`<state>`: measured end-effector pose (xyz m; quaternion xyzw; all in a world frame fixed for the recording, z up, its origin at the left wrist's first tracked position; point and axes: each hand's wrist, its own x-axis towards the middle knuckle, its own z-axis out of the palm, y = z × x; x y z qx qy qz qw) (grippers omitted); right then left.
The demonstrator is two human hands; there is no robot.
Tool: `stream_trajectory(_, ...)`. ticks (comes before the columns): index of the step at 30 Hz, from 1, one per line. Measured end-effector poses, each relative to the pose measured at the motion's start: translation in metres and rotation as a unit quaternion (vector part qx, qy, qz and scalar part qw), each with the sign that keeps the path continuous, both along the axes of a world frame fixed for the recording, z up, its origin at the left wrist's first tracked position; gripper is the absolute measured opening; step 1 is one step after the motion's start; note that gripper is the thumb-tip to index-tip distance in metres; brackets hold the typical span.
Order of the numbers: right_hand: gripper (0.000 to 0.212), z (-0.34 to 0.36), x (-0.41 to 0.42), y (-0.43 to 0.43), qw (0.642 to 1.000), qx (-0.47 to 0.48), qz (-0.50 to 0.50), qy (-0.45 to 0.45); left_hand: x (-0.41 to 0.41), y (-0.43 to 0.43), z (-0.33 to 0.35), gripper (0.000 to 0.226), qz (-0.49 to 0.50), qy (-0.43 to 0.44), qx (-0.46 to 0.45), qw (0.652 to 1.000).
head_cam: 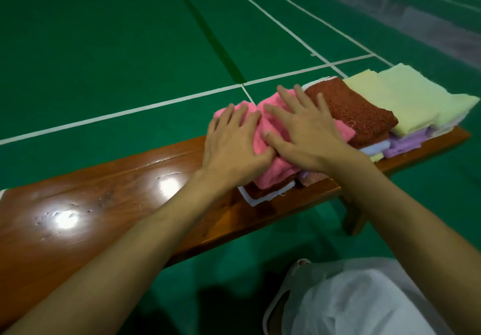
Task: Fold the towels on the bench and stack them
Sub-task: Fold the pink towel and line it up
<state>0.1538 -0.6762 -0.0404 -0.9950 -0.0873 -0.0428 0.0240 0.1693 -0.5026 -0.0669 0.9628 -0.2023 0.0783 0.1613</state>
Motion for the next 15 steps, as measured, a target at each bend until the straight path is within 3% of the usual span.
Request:
stream_trajectory(7,0.078,-0.036,-0.001,-0.007,0.999,0.006,-0.020,0.031,0.002,-0.002,-0.022,0.079,-0.015,0.022,0.032,0.999)
stream_trajectory(15,0.073,-0.018,-0.002,-0.004,0.998,0.044,-0.015,0.036,0.000,0.001,0.001,0.084,-0.019,0.058,0.008,0.998)
